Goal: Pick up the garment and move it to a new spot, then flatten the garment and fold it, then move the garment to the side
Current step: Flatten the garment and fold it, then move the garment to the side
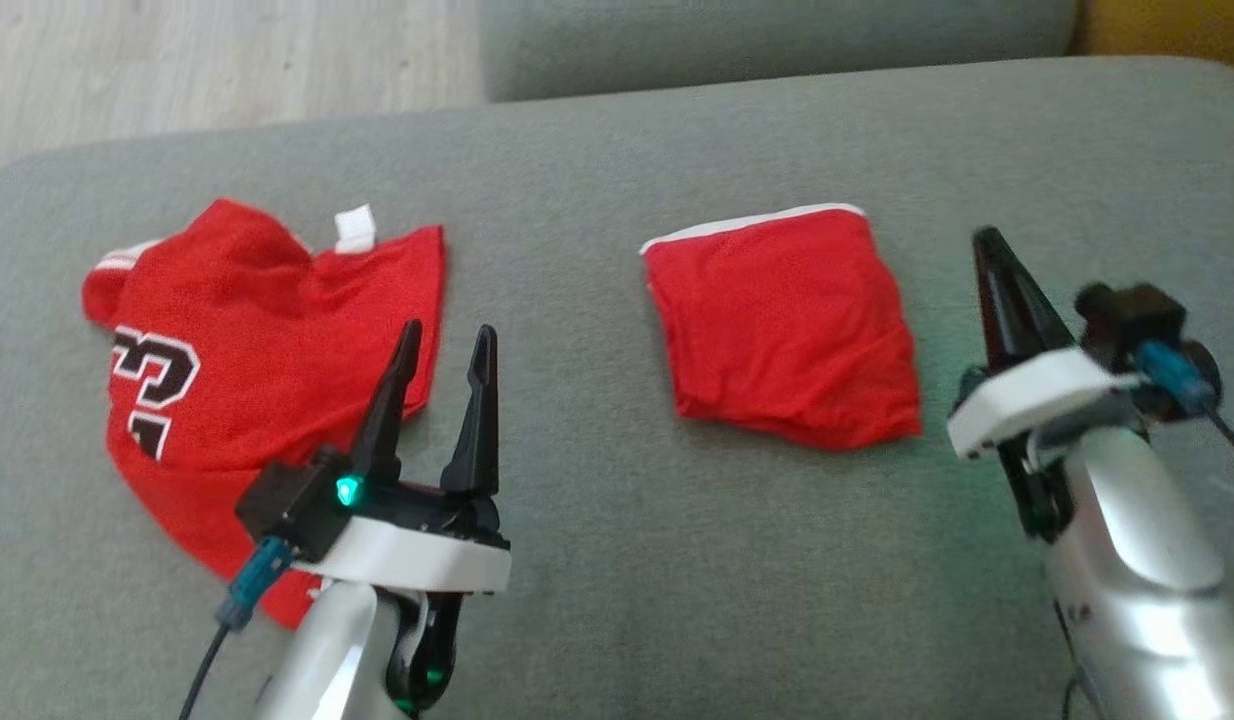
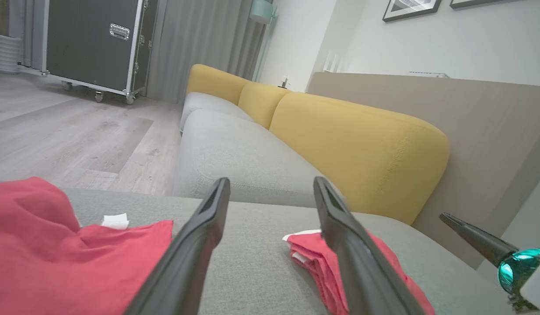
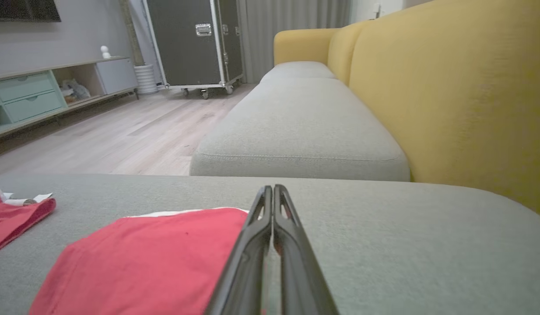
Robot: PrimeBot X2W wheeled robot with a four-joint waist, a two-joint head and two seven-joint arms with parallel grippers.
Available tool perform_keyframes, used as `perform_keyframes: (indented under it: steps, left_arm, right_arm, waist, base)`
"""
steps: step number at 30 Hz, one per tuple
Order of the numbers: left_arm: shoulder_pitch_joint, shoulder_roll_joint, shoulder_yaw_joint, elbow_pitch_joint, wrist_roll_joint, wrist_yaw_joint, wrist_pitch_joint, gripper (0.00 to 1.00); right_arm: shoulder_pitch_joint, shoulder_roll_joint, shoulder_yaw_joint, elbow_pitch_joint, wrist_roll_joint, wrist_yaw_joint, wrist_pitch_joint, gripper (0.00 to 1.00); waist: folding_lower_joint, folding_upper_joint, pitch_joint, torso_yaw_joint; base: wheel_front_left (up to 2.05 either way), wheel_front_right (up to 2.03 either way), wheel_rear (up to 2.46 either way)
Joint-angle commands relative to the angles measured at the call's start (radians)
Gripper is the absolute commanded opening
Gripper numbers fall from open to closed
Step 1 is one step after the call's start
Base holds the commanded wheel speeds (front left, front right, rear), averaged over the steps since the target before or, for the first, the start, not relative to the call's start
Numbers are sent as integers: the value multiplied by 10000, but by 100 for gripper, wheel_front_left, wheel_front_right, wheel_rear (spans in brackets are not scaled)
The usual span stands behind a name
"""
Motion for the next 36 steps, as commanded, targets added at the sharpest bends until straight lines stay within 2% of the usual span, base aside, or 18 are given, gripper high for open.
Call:
perform_keyframes:
  steps: [1, 5, 6, 7, 15, 22, 29, 36]
  left_arm:
    - [-103, 49, 422, -243, 105, -46, -93, 100]
    - [144, 49, 553, -83, 263, -64, -93, 100]
    - [212, 49, 588, 1, 342, -66, -93, 100]
    - [269, 49, 627, 68, 391, -69, -93, 100]
    - [500, 49, 884, 270, 458, -91, -93, 100]
    - [320, 49, 731, 251, 465, -109, -93, 100]
    - [33, 49, 493, 181, 438, -121, -93, 100]
    - [-266, 49, 208, 211, 367, -130, -93, 100]
  right_arm:
    - [226, 40, -170, -605, -233, -9, -108, 0]
    - [1140, 305, -799, -1283, -479, -9, -108, 0]
    - [1356, 380, -931, -1479, -561, -9, -108, 25]
    - [1574, 467, -1057, -1651, -608, -9, -108, 100]
    - [2322, 851, -1356, -2444, -873, -9, -108, 100]
    - [2084, 900, -1309, -2311, -1071, -9, -108, 100]
    - [978, 901, -1164, -1118, -713, -9, 443, 100]
    - [-326, 894, -1479, 928, -244, -9, 1487, 100]
  waist:
    - [1, 0, -327, -341]
    - [1, 0, -543, -593]
    - [1, 0, -583, -640]
    - [1, 0, -619, -680]
    - [1, 0, -694, -773]
    - [1, 0, -450, -475]
    - [1, 0, 122, 192]
    - [1, 0, 646, 873]
  base:
    - [0, 0, 0]
    - [0, 0, 0]
    - [0, 0, 0]
    - [0, 0, 0]
    - [0, 0, 0]
    - [0, 0, 0]
    - [0, 0, 0]
    - [0, 0, 0]
